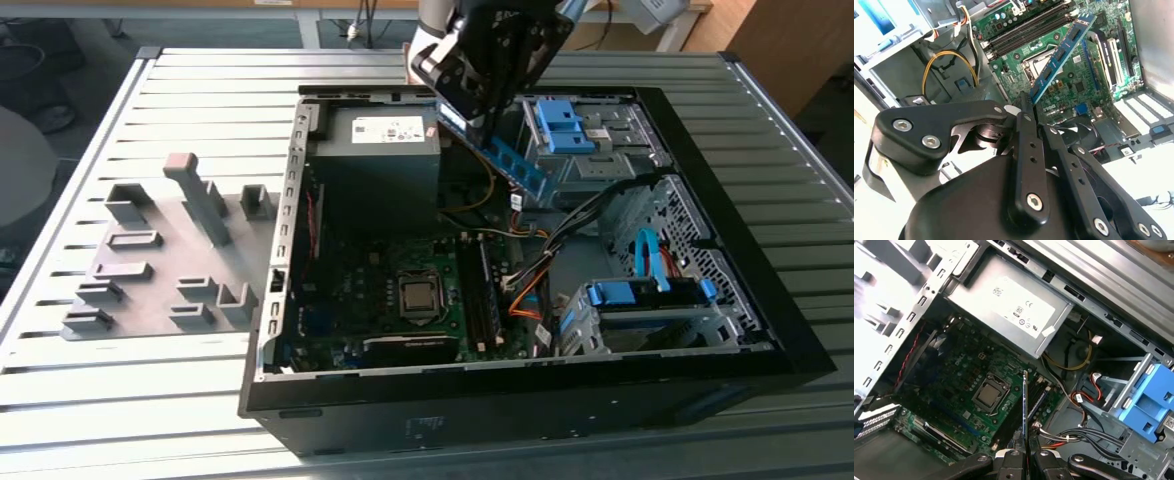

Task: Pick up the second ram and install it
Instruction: 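Insert the second ram into the second slot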

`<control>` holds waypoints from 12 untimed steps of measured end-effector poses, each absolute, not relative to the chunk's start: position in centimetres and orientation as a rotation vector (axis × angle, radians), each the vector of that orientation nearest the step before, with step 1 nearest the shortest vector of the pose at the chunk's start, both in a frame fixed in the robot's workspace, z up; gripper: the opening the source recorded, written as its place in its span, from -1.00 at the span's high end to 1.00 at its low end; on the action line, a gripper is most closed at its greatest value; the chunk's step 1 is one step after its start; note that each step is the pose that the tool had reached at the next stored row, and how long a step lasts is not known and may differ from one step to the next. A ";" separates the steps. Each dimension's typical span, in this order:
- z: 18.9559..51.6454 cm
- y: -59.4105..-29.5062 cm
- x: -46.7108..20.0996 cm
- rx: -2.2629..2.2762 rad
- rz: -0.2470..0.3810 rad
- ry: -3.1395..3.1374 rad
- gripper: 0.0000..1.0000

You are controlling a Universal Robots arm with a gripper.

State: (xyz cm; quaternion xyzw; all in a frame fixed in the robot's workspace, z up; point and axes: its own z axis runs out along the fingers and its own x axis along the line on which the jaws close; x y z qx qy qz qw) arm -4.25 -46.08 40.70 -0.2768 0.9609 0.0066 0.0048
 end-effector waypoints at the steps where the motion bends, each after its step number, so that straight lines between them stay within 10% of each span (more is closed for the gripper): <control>1: 40.7 -46.1 -4.2 -0.855 0.021 3.013 0.72; 12: 40.7 -46.1 -4.2 -0.752 0.020 3.040 0.72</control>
